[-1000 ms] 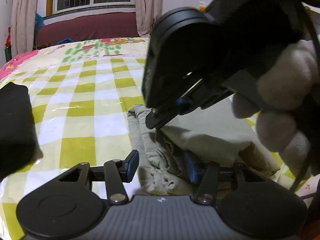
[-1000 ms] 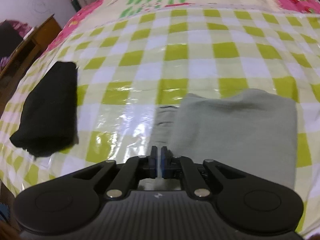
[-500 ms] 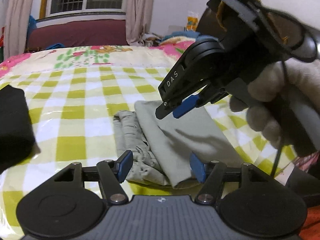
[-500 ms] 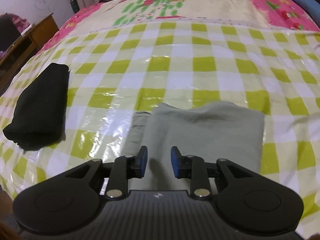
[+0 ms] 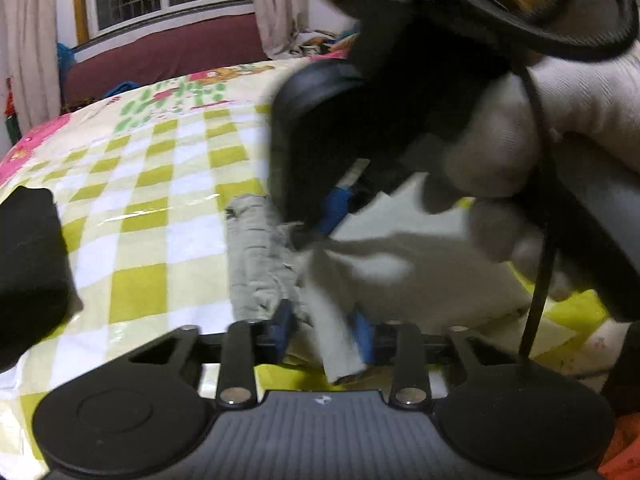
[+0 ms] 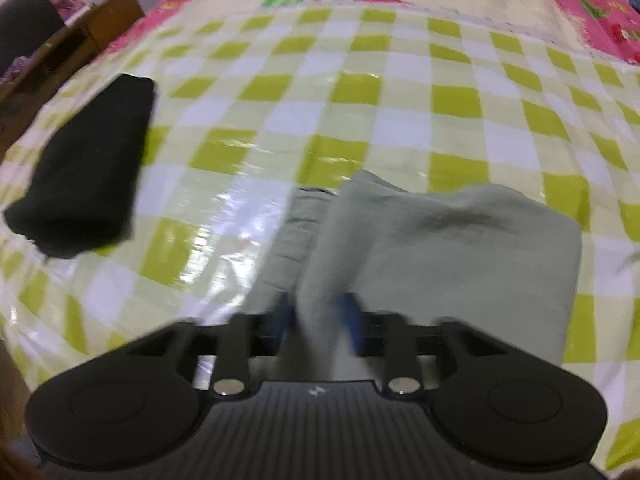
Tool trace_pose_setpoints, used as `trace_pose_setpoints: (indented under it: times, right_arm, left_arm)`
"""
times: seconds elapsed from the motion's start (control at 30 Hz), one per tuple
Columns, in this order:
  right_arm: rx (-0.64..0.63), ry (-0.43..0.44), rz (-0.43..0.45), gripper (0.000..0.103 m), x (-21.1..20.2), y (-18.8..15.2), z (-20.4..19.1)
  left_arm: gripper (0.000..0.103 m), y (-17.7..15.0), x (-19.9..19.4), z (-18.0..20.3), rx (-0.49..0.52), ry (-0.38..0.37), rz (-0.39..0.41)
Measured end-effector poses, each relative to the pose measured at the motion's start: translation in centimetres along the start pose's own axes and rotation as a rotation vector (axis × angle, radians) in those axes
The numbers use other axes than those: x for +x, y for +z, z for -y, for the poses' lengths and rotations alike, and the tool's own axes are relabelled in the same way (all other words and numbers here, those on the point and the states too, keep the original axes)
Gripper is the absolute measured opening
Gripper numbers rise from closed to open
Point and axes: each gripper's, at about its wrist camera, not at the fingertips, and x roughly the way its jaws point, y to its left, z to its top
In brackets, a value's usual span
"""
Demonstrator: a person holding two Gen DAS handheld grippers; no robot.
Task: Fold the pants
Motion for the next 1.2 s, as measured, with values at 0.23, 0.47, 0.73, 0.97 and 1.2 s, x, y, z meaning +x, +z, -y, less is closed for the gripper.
trace_pose_setpoints:
  times: [0.23,0.47,0.73,0.97,1.2]
  right_arm:
    - [0.095,0.094,0.033,0.004,-2.8,-0.6,2.6]
    - [0.104,0.171,0.086,0.004,-5.1,0.4,1.6]
    - [0.101,0.192,0.073,0.005,-1.3,2.1,-0.4]
    - [0.13,0.264,0.117,0.004,-1.9,2.5,-0.9]
    - [0.166,0.297,0.163,0.004,-4.1,3.3,-0.3]
  left_arm:
    - [0.046,0.3,-0.1,-0.3,-0.023,-0.024,0.013]
    - [0.027,1.1,-0.3,0.1,-0.004,0.002,0.045]
    - [0.026,1.1,-0.4,-3.9,-0.132,0.048,0.017]
    - [0.024,1.7,-2.4,-6.0,-0.175,0.049,0.061]
    - [0.024,3.4,-3.8,-6.4,-0.116,0.034,0.119]
